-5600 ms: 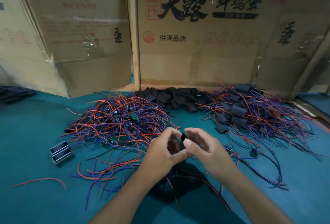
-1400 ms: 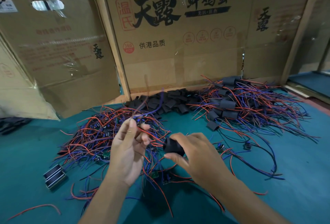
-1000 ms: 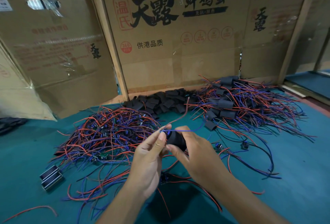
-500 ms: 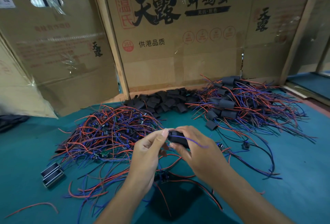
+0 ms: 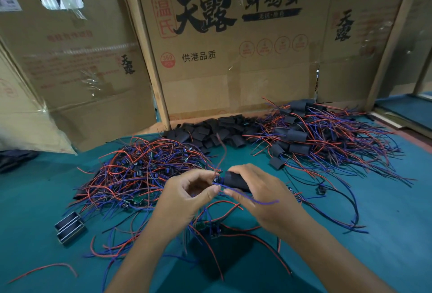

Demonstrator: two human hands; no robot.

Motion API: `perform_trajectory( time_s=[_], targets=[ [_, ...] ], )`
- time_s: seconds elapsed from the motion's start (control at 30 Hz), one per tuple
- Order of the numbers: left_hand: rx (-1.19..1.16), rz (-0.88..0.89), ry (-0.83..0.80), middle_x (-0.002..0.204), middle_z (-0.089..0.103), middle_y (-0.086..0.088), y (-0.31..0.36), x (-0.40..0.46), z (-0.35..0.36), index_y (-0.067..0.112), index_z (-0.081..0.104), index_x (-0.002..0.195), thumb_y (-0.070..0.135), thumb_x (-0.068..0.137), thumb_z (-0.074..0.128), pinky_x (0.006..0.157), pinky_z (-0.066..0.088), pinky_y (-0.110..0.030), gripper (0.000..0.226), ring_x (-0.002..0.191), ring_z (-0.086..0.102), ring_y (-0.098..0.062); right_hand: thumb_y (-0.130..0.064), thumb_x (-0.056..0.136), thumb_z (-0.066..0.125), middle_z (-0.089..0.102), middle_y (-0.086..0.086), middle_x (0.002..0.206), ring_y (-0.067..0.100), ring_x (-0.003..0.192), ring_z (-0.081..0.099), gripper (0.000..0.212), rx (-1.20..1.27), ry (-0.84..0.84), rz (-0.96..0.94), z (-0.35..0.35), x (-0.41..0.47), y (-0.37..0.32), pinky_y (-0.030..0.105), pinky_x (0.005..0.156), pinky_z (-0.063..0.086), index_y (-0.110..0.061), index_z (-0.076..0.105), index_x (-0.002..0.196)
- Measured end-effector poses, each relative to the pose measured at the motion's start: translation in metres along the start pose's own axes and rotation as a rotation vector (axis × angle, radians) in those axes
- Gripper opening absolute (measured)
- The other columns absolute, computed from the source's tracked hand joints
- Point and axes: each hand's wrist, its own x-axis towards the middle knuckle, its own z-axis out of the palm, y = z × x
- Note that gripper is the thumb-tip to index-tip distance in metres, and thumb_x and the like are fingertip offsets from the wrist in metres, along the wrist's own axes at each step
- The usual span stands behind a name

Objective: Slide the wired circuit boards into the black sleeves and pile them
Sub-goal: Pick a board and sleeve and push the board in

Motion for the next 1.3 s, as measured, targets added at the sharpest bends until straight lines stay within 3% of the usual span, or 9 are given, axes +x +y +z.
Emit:
perform_trajectory(
  time_s=[0.1, 0.33, 0.47, 0.67, 0.77, 0.87, 1.07, 1.13, 1.3],
  targets=[
    [0.073, 0.012, -0.008, 0.087, 0.075, -0.006, -0.001, 0.0, 0.0, 0.012, 0.076, 0.095, 0.024, 0.08, 0.077, 0.072, 0.053, -0.026, 0.019, 0.078, 0.067, -0.015, -0.045, 0.095, 0.056, 0.057, -0.008, 0.105, 0.014, 0.089, 0.053, 0.033, -0.004, -0.007, -0.013, 0.0, 0.0, 0.0, 0.025, 0.07, 0.037, -0.023, 0.056, 0.119],
    [-0.245, -0.035, 0.091, 0.076, 0.072, -0.004, -0.007, 0.001, 0.011, 0.014, 0.078, 0.095, 0.02, 0.078, 0.077, 0.069, 0.052, -0.02, 0.019, 0.066, 0.062, -0.013, -0.049, 0.094, 0.055, 0.063, -0.009, 0.112, 0.013, 0.099, 0.057, 0.038, 0.018, -0.036, 0.026, 0.002, 0.002, 0.003, 0.028, 0.079, 0.041, -0.025, 0.057, 0.124],
    [-0.355, -0.074, 0.122, 0.077, 0.07, 0.001, -0.01, 0.001, 0.021, 0.011, 0.077, 0.09, 0.02, 0.074, 0.079, 0.068, 0.049, -0.014, 0.018, 0.068, 0.059, -0.005, -0.047, 0.093, 0.057, 0.063, -0.011, 0.104, 0.012, 0.092, 0.056, 0.035, 0.072, 0.0, 0.056, 0.003, 0.002, 0.001, 0.024, 0.073, 0.038, -0.024, 0.057, 0.119],
    [-0.245, -0.065, 0.049, 0.089, 0.074, -0.003, -0.006, -0.001, 0.014, 0.016, 0.079, 0.101, 0.025, 0.083, 0.074, 0.075, 0.048, -0.015, 0.021, 0.076, 0.06, -0.006, -0.043, 0.095, 0.058, 0.065, -0.005, 0.102, 0.02, 0.092, 0.058, 0.032, 0.09, -0.012, 0.055, 0.003, 0.002, -0.002, 0.035, 0.077, 0.045, -0.02, 0.058, 0.116],
    [-0.192, -0.033, 0.019, 0.093, 0.067, -0.016, -0.003, -0.001, 0.016, 0.011, 0.078, 0.106, 0.024, 0.092, 0.062, 0.078, 0.046, -0.024, 0.025, 0.078, 0.056, -0.013, -0.04, 0.095, 0.058, 0.066, -0.004, 0.105, 0.022, 0.095, 0.06, 0.03, 0.107, -0.006, 0.07, 0.001, 0.003, 0.0, 0.04, 0.082, 0.047, -0.019, 0.059, 0.117],
    [-0.205, -0.039, 0.024, 0.093, 0.068, -0.008, 0.0, -0.001, 0.019, 0.012, 0.077, 0.111, 0.021, 0.088, 0.064, 0.076, 0.048, -0.022, 0.028, 0.076, 0.057, -0.011, -0.043, 0.096, 0.055, 0.065, -0.004, 0.107, 0.022, 0.096, 0.059, 0.034, 0.071, 0.01, 0.069, 0.002, 0.002, 0.001, 0.041, 0.081, 0.047, -0.018, 0.058, 0.119],
    [-0.235, 0.015, 0.123, 0.081, 0.071, -0.001, -0.002, -0.001, 0.024, 0.014, 0.074, 0.091, 0.018, 0.085, 0.073, 0.068, 0.05, -0.018, 0.008, 0.072, 0.062, -0.009, -0.059, 0.092, 0.038, 0.063, -0.007, 0.099, 0.018, 0.087, 0.056, 0.049, 0.063, 0.002, 0.08, 0.002, 0.002, -0.001, 0.037, 0.074, 0.045, -0.021, 0.057, 0.116],
    [-0.228, 0.016, 0.121, 0.078, 0.07, 0.001, -0.003, -0.001, 0.024, 0.015, 0.075, 0.09, 0.015, 0.088, 0.072, 0.068, 0.05, -0.017, 0.003, 0.069, 0.062, -0.009, -0.056, 0.094, 0.04, 0.062, -0.007, 0.097, 0.019, 0.086, 0.055, 0.043, 0.062, 0.0, 0.083, 0.002, 0.001, 0.0, 0.038, 0.074, 0.045, -0.022, 0.057, 0.115],
    [-0.212, 0.003, 0.122, 0.078, 0.071, 0.003, -0.004, -0.002, 0.026, 0.02, 0.077, 0.088, 0.013, 0.084, 0.065, 0.069, 0.049, -0.017, 0.014, 0.071, 0.062, -0.008, -0.056, 0.095, 0.037, 0.063, -0.006, 0.1, 0.019, 0.09, 0.055, 0.045, -0.004, -0.002, 0.089, 0.003, 0.002, -0.001, 0.032, 0.072, 0.037, -0.022, 0.056, 0.117]
  ],
)
